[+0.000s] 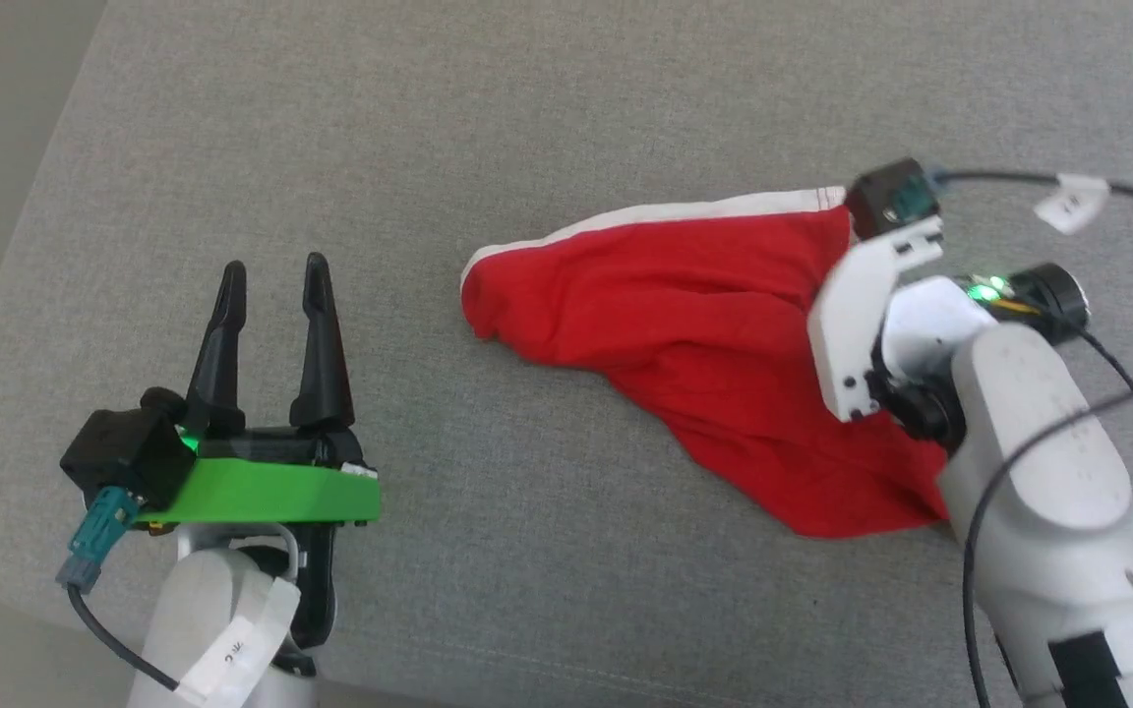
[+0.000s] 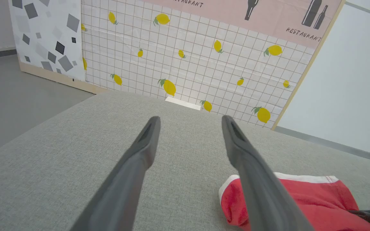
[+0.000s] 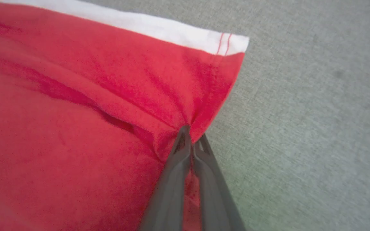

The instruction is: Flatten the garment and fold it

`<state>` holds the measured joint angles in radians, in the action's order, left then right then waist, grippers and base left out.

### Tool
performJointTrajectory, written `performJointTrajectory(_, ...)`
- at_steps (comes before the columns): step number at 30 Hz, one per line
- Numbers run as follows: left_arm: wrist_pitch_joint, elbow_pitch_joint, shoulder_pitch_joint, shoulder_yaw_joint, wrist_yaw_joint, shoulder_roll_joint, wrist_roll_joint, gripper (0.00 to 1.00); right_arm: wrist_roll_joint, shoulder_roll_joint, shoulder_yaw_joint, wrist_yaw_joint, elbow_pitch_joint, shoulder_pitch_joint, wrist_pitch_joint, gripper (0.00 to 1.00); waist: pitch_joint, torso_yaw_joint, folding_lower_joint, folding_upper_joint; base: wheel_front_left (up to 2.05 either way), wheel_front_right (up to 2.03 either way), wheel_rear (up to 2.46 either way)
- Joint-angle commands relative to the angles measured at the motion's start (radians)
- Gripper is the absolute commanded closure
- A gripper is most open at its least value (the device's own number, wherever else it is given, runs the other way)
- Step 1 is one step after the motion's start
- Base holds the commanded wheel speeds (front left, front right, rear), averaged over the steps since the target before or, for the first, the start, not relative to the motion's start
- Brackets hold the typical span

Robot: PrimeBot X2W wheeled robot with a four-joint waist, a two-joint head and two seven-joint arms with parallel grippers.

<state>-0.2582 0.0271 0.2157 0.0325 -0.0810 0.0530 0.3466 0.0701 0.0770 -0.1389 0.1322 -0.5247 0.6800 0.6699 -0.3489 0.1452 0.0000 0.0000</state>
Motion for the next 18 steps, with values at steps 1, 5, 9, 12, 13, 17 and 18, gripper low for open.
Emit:
performJointTrajectory(1, -0.004, -0.004, -0.003, -0.004, 0.003, -0.003, -0.001, 0.00, -0.018, 0.017, 0.022, -0.002, 0.017, -0.042, -0.044, 1.00, 0.023, -0.020, 0.0000, 0.0000, 0.00, 0.00, 0.00)
performJointTrajectory(5, -0.004, -0.014, -0.020, -0.014, 0.000, -0.003, -0.011, 0.00, -0.066, 0.041, 0.090, -0.002, 0.104, -0.102, -0.151, 1.00, 0.059, -0.050, 0.0000, 0.0000, 0.00, 0.00, 0.00)
performJointTrajectory(9, -0.004, -0.025, -0.041, -0.022, -0.004, -0.003, -0.017, 0.00, -0.109, 0.064, 0.175, -0.002, 0.189, -0.189, -0.195, 1.00, 0.096, -0.083, 0.0000, 0.0000, 0.00, 0.00, 0.00)
performJointTrajectory(12, -0.004, -0.034, -0.057, -0.023, -0.010, -0.003, -0.024, 0.00, -0.112, 0.059, 0.255, -0.002, 0.243, -0.274, -0.191, 1.00, 0.124, -0.108, 0.0000, 0.0000, 0.00, 0.00, 0.00)
performJointTrajectory(13, -0.004, -0.035, -0.060, -0.024, -0.011, -0.003, -0.026, 0.00, -0.107, 0.051, 0.283, -0.002, 0.255, -0.300, -0.184, 1.00, 0.130, -0.113, 0.0000, 0.0000, 0.00, 0.00, 0.00)
performJointTrajectory(17, -0.004, -0.041, -0.074, -0.026, -0.016, -0.003, -0.035, 0.00, -0.072, 0.006, 0.424, -0.002, 0.273, -0.400, -0.146, 1.00, 0.157, -0.139, 0.0000, 0.0000, 0.00, 0.00, 0.00)
performJointTrajectory(18, -0.004, -0.044, -0.078, -0.026, -0.019, -0.003, -0.039, 0.00, -0.061, -0.007, 0.466, -0.002, 0.267, -0.427, -0.131, 1.00, 0.163, -0.145, 0.0000, 0.0000, 0.00, 0.00, 0.00)
